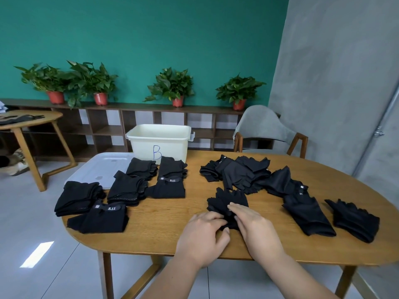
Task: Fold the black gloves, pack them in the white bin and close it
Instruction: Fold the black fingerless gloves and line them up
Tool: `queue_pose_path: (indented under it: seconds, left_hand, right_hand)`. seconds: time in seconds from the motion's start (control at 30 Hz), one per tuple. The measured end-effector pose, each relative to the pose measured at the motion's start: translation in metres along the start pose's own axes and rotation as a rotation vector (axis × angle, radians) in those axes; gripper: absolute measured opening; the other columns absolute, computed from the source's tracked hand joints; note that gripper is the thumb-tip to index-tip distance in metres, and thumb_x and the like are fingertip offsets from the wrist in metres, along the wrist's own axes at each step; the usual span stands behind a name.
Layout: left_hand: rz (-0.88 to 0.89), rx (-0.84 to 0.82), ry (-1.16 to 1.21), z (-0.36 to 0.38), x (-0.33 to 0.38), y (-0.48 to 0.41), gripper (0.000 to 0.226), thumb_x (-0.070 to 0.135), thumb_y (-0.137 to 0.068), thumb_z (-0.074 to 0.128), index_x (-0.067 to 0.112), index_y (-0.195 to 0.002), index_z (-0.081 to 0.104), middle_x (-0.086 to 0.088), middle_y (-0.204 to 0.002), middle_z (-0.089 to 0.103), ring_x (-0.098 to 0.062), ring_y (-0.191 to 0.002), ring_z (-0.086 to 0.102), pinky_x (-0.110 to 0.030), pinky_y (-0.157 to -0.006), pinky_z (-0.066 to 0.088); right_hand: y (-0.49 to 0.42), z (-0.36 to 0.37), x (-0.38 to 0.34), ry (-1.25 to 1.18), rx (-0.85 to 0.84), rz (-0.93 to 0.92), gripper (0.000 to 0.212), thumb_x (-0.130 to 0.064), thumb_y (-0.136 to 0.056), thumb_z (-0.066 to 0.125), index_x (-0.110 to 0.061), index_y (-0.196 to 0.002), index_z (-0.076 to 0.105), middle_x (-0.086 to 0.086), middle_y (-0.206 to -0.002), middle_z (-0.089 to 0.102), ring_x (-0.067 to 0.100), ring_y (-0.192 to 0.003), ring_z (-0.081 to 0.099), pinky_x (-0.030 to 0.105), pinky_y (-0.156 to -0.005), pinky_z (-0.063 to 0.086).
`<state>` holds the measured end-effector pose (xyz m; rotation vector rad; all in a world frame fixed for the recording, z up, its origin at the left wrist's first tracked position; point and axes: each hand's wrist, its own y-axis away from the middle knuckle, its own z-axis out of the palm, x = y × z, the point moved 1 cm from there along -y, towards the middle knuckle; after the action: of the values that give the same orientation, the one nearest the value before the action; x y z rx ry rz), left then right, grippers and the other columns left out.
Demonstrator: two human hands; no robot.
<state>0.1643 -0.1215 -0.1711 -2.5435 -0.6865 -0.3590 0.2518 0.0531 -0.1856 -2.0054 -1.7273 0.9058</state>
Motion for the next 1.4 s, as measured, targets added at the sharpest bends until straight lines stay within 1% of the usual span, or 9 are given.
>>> queue_pose_path:
  seconds: [0.3,0.43,0.53,0.63,0.7,0.83,1.03,1.17,1.4]
  left_hand:
    - [-0.064,-0.016,0.017,-0.001,-0.001,0.001,0.049,0.058,-0.102,0.033,0.035,-0.127,0.068,0.023,-0.128,0.049,-0.012,-0.105,0.054,-0.031,-0.096,0.046]
    - [-0.098,0.023,0.049,-0.006,0.002,0.001,0.026,0.054,-0.104,0.038,0.037,-0.119,0.05,0.02,-0.118,0.056,-0.012,-0.102,0.053,-0.032,-0.09,0.045]
    - [-0.099,0.059,0.062,-0.008,0.004,0.001,0.024,0.05,-0.105,0.041,0.035,-0.123,0.046,0.015,-0.118,0.063,-0.013,-0.105,0.055,-0.03,-0.092,0.043]
    - [-0.091,0.064,0.072,-0.007,0.004,-0.001,0.028,0.049,-0.104,0.04,0.035,-0.128,0.044,0.015,-0.124,0.064,-0.013,-0.109,0.057,-0.03,-0.096,0.043]
    - [-0.095,0.052,0.079,-0.005,0.003,-0.001,0.03,0.05,-0.104,0.039,0.037,-0.131,0.042,0.017,-0.126,0.064,-0.012,-0.112,0.057,-0.03,-0.098,0.043]
    - [-0.122,0.041,0.112,-0.005,0.001,-0.003,0.032,0.051,-0.104,0.036,0.038,-0.132,0.042,0.019,-0.125,0.064,-0.01,-0.113,0.056,-0.031,-0.098,0.045]
    - [-0.196,0.093,0.252,-0.004,-0.003,-0.002,0.014,0.044,-0.104,0.04,0.044,-0.118,0.045,0.023,-0.108,0.065,-0.005,-0.102,0.058,-0.031,-0.088,0.05]
    - [-0.252,0.217,0.274,-0.004,-0.008,-0.004,0.013,0.036,-0.107,0.044,0.038,-0.115,0.054,0.022,-0.109,0.059,-0.004,-0.103,0.056,-0.03,-0.091,0.05]
    - [-0.241,0.159,0.212,-0.004,-0.007,-0.004,0.03,0.037,-0.107,0.042,0.038,-0.134,0.054,0.02,-0.129,0.063,-0.006,-0.12,0.052,-0.028,-0.102,0.046]
  right_hand:
    - [0.0,-0.006,-0.006,0.072,-0.104,-0.024,0.038,-0.017,-0.09,0.076,-0.026,-0.127,0.074,-0.009,-0.125,0.074,0.01,-0.116,0.07,0.026,-0.097,0.056]
    - [-0.002,-0.013,-0.009,0.026,-0.163,0.048,0.053,-0.043,-0.101,0.036,-0.026,-0.143,0.063,-0.012,-0.144,0.062,0.008,-0.135,0.055,0.029,-0.112,0.047]
    - [-0.014,-0.014,-0.009,-0.055,-0.168,0.107,0.055,-0.043,-0.106,0.032,-0.025,-0.156,0.049,-0.015,-0.161,0.042,0.004,-0.151,0.034,0.03,-0.124,0.033]
    - [-0.036,-0.006,-0.005,-0.085,-0.415,0.169,0.051,-0.041,-0.113,0.031,-0.028,-0.161,0.038,-0.019,-0.168,0.025,0.001,-0.157,0.016,0.027,-0.129,0.016]
    - [-0.052,-0.003,-0.002,-0.038,-0.594,0.191,0.049,-0.042,-0.113,0.03,-0.028,-0.158,0.044,-0.015,-0.167,0.033,0.004,-0.155,0.025,0.028,-0.127,0.02]
    - [-0.082,-0.008,-0.005,0.041,-0.445,0.216,0.041,-0.035,-0.109,0.041,-0.031,-0.145,0.06,-0.013,-0.154,0.053,0.013,-0.141,0.048,0.032,-0.115,0.041]
    - [-0.069,0.019,-0.011,0.164,-0.715,0.188,0.057,-0.05,-0.112,0.018,-0.037,-0.167,0.011,-0.014,-0.175,-0.001,0.013,-0.161,-0.005,0.042,-0.131,0.002]
    - [-0.07,0.021,-0.011,0.183,-0.769,0.222,0.061,-0.059,-0.109,0.014,-0.041,-0.166,0.001,-0.016,-0.173,-0.013,0.014,-0.16,-0.015,0.046,-0.13,-0.004]
    - [-0.053,0.013,-0.026,0.164,-0.762,0.253,0.064,-0.065,-0.107,0.013,-0.043,-0.166,-0.001,-0.018,-0.172,-0.016,0.014,-0.159,-0.018,0.047,-0.13,-0.006]
